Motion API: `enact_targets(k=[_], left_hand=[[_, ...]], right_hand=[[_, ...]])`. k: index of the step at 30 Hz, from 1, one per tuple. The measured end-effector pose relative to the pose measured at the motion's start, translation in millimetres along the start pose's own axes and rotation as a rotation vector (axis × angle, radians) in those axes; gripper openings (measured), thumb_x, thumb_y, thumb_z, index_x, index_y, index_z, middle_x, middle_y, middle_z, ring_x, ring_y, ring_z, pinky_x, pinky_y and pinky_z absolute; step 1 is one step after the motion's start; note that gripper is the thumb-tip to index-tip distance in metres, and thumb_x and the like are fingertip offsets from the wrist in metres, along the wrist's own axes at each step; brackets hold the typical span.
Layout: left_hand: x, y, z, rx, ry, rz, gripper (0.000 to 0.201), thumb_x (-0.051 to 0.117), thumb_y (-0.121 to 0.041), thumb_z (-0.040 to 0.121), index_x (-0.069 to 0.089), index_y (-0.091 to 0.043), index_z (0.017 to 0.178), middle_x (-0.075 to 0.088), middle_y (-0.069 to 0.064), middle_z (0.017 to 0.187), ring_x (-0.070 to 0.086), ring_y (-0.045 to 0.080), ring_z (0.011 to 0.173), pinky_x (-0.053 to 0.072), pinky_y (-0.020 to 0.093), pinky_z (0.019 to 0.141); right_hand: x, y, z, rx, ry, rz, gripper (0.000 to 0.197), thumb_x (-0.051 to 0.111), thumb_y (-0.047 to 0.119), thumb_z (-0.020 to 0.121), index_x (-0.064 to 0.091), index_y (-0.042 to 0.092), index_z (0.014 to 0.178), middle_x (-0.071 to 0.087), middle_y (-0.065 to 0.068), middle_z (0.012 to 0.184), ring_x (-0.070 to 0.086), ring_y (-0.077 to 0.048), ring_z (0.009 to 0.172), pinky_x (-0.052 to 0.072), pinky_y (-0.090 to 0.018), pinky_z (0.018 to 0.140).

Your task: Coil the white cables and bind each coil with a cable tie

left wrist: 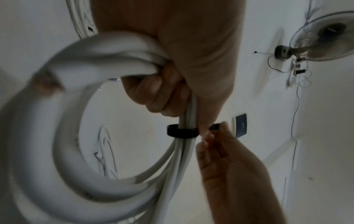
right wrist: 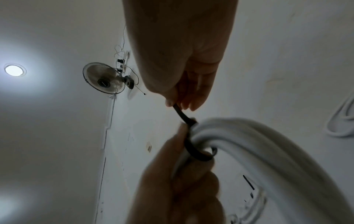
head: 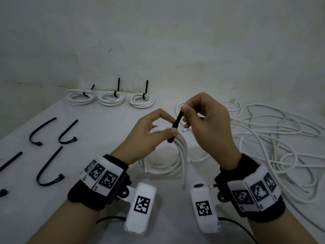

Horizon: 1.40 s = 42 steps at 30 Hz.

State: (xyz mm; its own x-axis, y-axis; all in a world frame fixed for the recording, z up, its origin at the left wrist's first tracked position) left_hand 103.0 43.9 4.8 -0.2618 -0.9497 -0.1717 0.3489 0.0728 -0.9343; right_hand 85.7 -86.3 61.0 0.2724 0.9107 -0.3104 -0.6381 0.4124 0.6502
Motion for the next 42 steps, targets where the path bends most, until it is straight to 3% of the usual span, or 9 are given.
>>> enact_targets(k=[4, 10, 18, 21, 25, 28, 31, 38, 42], left_hand=[[0, -5, -1, 0.025, -0.033, -0.024, 0.009, 0.062, -0.003, 0.087, 0.056, -0.010, 0.088, 0.064, -0.008, 0.052, 0.049, -0.003, 0.039, 0.033, 0.006, 0.043], [-12, 4, 2, -0.004, -0.126, -0.007, 0.007, 0.062, -0.015, 0.089, 0.057, -0.020, 0.087, 0.055, -0.012, 0.045, 0.032, 0.005, 0.040, 0.027, 0.019, 0.040], [3, 5, 0, -0.008, -0.015, -0.109, 0.012, 0.068, -0.021, 0.084, 0.057, -0.016, 0.082, 0.058, -0.009, 0.051, 0.028, 0.007, 0.043, 0.023, 0.018, 0.041], [-5, 9, 2, 0.003, -0.079, -0.089, 0.007, 0.061, -0.016, 0.088, 0.057, -0.017, 0.083, 0.058, -0.009, 0.050, 0.029, 0.006, 0.042, 0.024, 0.019, 0.041], [-20, 14, 6, 0.003, -0.226, -0.199, 0.005, 0.057, -0.021, 0.091, 0.059, -0.022, 0.086, 0.040, -0.011, 0.045, 0.026, 0.005, 0.041, 0.022, 0.019, 0.041], [-28, 18, 9, -0.008, -0.261, -0.349, 0.022, 0.056, -0.038, 0.083, 0.060, -0.020, 0.095, 0.034, -0.005, 0.050, 0.026, 0.008, 0.044, 0.026, 0.020, 0.041], [-23, 27, 12, -0.107, -0.161, -0.474, 0.047, 0.046, -0.050, 0.081, 0.061, -0.014, 0.107, 0.043, -0.002, 0.052, 0.037, 0.010, 0.046, 0.040, 0.021, 0.047], [4, 35, 9, -0.168, 0.119, -0.528, 0.058, 0.050, -0.069, 0.067, 0.054, -0.012, 0.074, 0.054, 0.001, 0.060, 0.058, 0.015, 0.057, 0.054, 0.031, 0.067], [4, 34, 8, -0.111, 0.216, -0.543, 0.042, 0.080, -0.029, 0.068, 0.054, -0.010, 0.094, 0.058, 0.001, 0.071, 0.062, 0.015, 0.066, 0.056, 0.029, 0.074]], right_hand=[[-11, 0, 2, 0.028, -0.106, 0.126, 0.020, 0.060, 0.006, 0.092, 0.054, 0.018, 0.076, 0.060, -0.003, 0.070, 0.060, -0.013, 0.059, 0.048, -0.016, 0.054], [10, 2, 0, -0.005, 0.062, 0.036, 0.010, 0.066, 0.007, 0.087, 0.060, 0.015, 0.085, 0.063, 0.007, 0.077, 0.062, -0.008, 0.070, 0.056, -0.027, 0.058], [-8, -23, 4, 0.100, -0.111, 0.095, 0.017, 0.069, 0.005, 0.084, 0.057, 0.005, 0.072, 0.064, -0.001, 0.068, 0.061, -0.013, 0.054, 0.051, -0.023, 0.056], [-2, -30, 8, 0.118, -0.025, 0.127, 0.016, 0.068, 0.009, 0.085, 0.058, 0.014, 0.074, 0.063, 0.001, 0.072, 0.061, -0.015, 0.064, 0.053, -0.030, 0.063], [25, -48, -1, 0.232, 0.284, 0.185, 0.022, 0.064, 0.027, 0.088, 0.059, 0.019, 0.108, 0.067, 0.001, 0.090, 0.066, -0.015, 0.085, 0.054, -0.030, 0.077], [46, -49, -16, 0.306, 0.455, 0.315, 0.038, 0.054, 0.036, 0.085, 0.060, 0.012, 0.114, 0.065, 0.000, 0.075, 0.065, -0.017, 0.067, 0.055, -0.031, 0.068], [46, -50, -14, 0.342, 0.352, 0.508, 0.024, 0.056, 0.028, 0.092, 0.065, 0.010, 0.104, 0.047, -0.002, 0.061, 0.047, -0.013, 0.047, 0.048, -0.027, 0.054], [31, -59, -12, 0.451, 0.134, 0.765, 0.018, 0.057, 0.026, 0.083, 0.070, 0.020, 0.073, 0.039, 0.001, 0.057, 0.032, -0.008, 0.041, 0.037, -0.021, 0.041], [30, -64, -13, 0.476, 0.081, 0.761, 0.017, 0.052, 0.021, 0.092, 0.066, 0.011, 0.086, 0.038, 0.003, 0.056, 0.033, -0.008, 0.043, 0.036, -0.020, 0.041]])
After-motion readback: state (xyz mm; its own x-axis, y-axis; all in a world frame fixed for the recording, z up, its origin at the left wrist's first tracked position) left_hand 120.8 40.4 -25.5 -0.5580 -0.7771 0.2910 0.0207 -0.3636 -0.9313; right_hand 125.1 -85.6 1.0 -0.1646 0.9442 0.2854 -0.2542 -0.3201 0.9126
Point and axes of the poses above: each hand's wrist, its own z-axis towards the middle knuckle, its own x-axis out of the palm, y = z × x, the point moved 8 cm from there along z, towards the middle knuckle
